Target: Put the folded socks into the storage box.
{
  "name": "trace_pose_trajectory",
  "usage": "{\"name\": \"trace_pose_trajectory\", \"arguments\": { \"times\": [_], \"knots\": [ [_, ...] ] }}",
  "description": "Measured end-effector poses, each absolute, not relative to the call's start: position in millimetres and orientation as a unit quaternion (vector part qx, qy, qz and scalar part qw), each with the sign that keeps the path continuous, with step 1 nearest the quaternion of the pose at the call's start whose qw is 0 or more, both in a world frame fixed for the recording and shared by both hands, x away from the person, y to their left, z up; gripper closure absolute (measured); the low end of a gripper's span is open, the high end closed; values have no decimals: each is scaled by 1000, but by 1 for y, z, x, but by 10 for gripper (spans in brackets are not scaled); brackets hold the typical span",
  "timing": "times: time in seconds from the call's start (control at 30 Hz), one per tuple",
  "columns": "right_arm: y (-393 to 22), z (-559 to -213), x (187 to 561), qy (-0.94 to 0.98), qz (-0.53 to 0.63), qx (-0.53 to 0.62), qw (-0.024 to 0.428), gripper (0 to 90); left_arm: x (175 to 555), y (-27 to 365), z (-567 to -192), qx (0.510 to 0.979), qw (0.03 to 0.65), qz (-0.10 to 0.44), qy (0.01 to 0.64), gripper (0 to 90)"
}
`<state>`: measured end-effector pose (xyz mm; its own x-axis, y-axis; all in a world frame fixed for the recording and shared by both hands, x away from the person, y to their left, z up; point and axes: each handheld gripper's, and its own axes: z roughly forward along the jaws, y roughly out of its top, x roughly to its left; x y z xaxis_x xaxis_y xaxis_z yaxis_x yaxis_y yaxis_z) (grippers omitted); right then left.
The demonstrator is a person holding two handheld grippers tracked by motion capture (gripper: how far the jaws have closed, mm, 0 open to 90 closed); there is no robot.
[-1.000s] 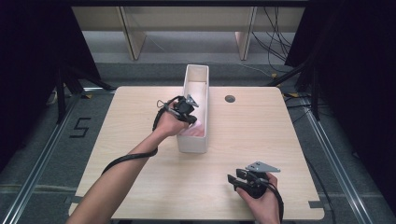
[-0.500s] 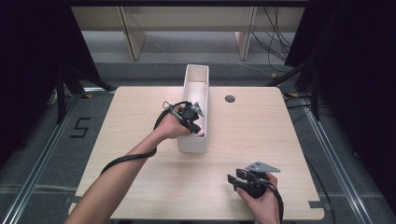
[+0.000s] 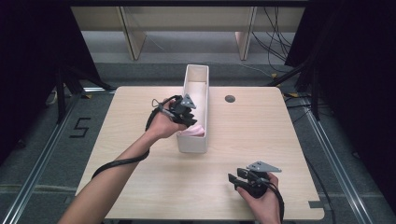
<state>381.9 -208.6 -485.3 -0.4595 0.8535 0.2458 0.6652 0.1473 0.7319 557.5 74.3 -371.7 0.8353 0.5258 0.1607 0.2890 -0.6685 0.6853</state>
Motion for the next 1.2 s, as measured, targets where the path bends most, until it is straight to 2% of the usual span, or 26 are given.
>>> {"name": "trace_pose_trajectory", "arguments": {
  "times": [0.23, 0.43, 1.07, 1.2],
  "knots": [
    [-210, -486, 383, 750, 414, 501, 122, 549, 539, 100, -363, 876, 352, 191, 268, 498],
    [-211, -486, 383, 750, 411, 503, 125, 549, 524, 119, -359, 863, 363, 206, 284, 436],
    [-211, -486, 383, 751, 411, 500, 130, 539, 464, 182, -375, 824, 406, 229, 323, 379],
    [-212, -486, 383, 750, 409, 503, 132, 534, 451, 195, -384, 823, 398, 234, 331, 374]
  ]
}}
